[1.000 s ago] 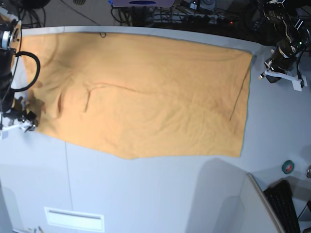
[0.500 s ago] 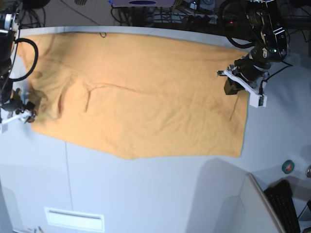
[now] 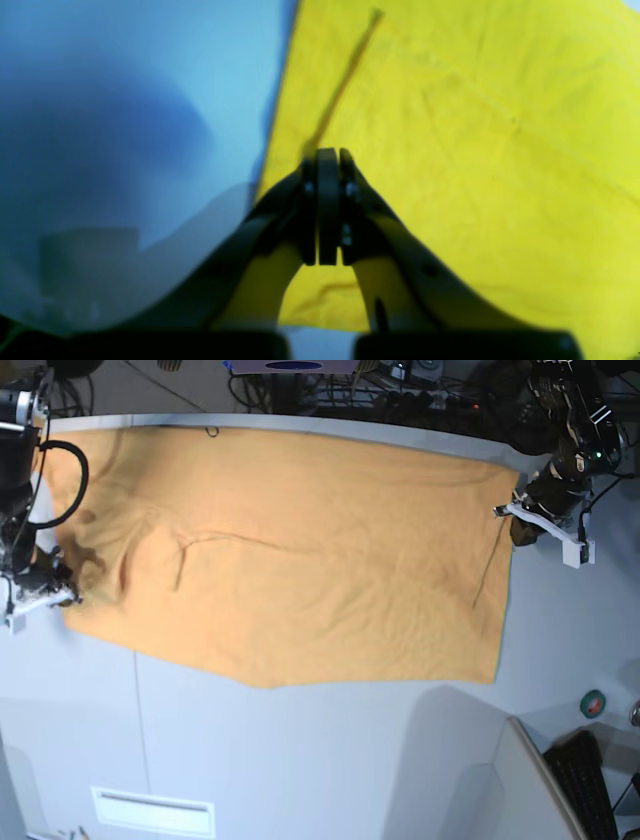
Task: Layout the t-shirt on the table in an organized manner, then fold the t-shirt properly
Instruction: 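Release the shirt and move both grippers to the opposite folded edge, then grasp the shirt edge with the right gripper and lift it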
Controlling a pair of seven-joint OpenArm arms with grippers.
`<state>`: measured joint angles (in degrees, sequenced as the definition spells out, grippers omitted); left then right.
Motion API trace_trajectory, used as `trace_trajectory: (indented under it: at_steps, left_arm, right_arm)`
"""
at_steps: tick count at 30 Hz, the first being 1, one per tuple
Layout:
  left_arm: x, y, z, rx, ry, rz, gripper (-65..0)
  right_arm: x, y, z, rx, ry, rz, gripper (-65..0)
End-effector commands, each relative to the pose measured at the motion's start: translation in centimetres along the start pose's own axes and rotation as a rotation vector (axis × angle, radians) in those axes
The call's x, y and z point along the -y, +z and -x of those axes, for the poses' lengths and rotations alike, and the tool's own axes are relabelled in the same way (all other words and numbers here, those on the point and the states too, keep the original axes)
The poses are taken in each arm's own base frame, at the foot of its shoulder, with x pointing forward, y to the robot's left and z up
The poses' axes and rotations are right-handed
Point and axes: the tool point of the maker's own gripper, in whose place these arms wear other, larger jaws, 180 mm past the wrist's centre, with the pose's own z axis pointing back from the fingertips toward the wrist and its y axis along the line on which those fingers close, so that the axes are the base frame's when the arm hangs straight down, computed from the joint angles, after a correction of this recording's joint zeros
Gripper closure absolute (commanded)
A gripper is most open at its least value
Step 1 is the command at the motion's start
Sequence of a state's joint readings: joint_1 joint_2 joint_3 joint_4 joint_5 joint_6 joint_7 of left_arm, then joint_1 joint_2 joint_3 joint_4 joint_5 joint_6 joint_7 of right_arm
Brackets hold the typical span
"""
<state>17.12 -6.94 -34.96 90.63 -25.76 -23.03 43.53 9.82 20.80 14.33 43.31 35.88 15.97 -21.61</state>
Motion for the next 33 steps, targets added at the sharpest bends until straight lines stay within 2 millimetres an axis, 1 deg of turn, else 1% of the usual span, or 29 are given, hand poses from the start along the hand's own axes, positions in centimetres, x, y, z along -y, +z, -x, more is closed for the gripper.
trace_trajectory:
  at_steps: [1,3,5,6,9,12,14,16,21,24,26,29,33]
  left_arm:
    - [-0.6,0.3,-1.1,0.028,-0.019,-0.005,0.0]
    - [-0.9,0.1,-0.6,0.013,-0.010,-0.005,0.0]
    - [-1.0,0.0,-0.3,0.006,-0.002,-0.005,0.0]
    - [-1.1,-0.1,-0.1,0.001,0.002,-0.006,0.0]
    - [-1.2,-0.2,0.3,-0.009,0.005,-0.010,0.0]
    - [-1.2,-0.2,0.1,-0.004,0.004,-0.009,0.0]
    - [-1.2,-0.3,-0.1,-0.001,0.004,-0.008,0.0]
    - [-1.2,-0.3,-0.1,-0.001,0.004,-0.008,0.0]
    - [-1.2,-0.3,-0.1,0.000,0.004,-0.008,0.0]
    - [-1.2,-0.3,-0.1,0.000,0.004,-0.008,0.0]
    - [-1.2,-0.3,-0.1,0.000,0.004,-0.008,0.0]
    - [-1.0,-0.4,-0.1,-0.002,0.001,-0.003,0.0]
    - [-0.9,-0.4,-0.1,-0.002,0.000,-0.002,0.0]
  right_arm:
    - [-0.4,0.9,-3.4,0.092,0.023,-0.019,0.0]
    - [-1.4,1.8,-4.5,0.133,0.064,-0.040,0.0]
    - [-2.2,2.8,-4.9,0.167,0.107,-0.058,0.0]
    - [-3.0,3.5,-5.5,0.194,0.135,-0.074,0.0]
    - [-4.8,5.2,-5.4,0.219,0.205,-0.110,0.0]
    - [-6.9,6.3,-3.3,0.155,0.245,-0.149,0.0]
    - [-7.7,7.2,-1.6,0.110,0.276,-0.162,0.0]
    - [-9.1,8.2,0.4,0.080,0.290,-0.192,0.0]
    - [-11.1,11.1,5.6,0.032,0.300,-0.244,0.0]
    - [-11.6,12.5,9.0,-0.010,0.267,-0.259,0.0]
    - [-11.4,12.9,11.0,-0.046,0.242,-0.255,0.0]
    - [-11.1,13.0,13.6,-0.098,0.190,-0.249,0.0]
    - [-10.3,12.3,16.7,-0.195,0.143,-0.231,0.0]
